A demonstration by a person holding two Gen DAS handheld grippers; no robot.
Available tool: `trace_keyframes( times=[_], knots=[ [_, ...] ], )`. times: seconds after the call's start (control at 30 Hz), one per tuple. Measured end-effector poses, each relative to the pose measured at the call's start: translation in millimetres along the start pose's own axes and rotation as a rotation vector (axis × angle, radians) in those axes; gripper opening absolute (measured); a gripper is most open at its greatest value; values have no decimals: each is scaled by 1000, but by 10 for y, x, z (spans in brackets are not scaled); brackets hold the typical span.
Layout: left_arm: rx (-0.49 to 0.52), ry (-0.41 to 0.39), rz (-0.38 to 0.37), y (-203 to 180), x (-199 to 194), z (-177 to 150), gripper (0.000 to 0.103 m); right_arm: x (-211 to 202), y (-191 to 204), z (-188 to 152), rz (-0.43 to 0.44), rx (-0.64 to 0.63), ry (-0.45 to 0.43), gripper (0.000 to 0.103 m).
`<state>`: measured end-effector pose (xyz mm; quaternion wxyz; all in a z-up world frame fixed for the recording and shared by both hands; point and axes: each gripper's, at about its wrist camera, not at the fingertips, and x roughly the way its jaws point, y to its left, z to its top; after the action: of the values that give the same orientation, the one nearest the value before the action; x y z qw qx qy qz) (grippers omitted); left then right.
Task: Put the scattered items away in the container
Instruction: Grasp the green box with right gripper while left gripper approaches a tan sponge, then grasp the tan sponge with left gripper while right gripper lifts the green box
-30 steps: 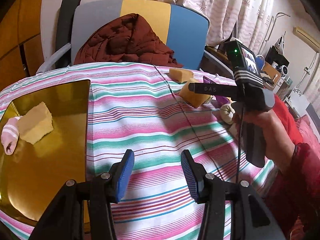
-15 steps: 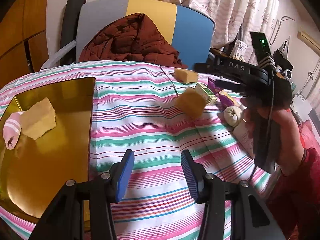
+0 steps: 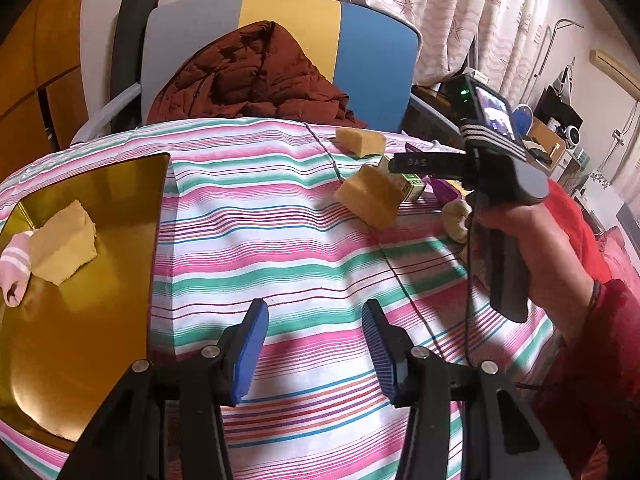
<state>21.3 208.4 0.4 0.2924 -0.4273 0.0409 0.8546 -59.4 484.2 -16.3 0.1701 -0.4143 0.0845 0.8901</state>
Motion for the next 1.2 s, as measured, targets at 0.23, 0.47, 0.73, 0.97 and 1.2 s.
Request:
trace_keyframes(
  times=[0.23, 0.47, 0.73, 0.97, 1.2],
  knots=[
    [14, 26, -7, -39, 102, 32, 49, 283, -294, 32, 124, 121, 74, 59],
    [18, 43, -19, -141, 274, 194, 50, 373, -222, -15, 136, 92, 155, 32],
    [25, 48, -10, -310, 565, 486, 52, 314, -455, -28, 146, 210, 205, 32],
    [-2, 96, -32, -411, 968, 742, 59, 308, -497, -28, 142, 216, 226, 32],
    [-45, 118, -46, -505, 1220, 881, 61, 309, -552, -7, 159, 244, 235, 32]
  ],
)
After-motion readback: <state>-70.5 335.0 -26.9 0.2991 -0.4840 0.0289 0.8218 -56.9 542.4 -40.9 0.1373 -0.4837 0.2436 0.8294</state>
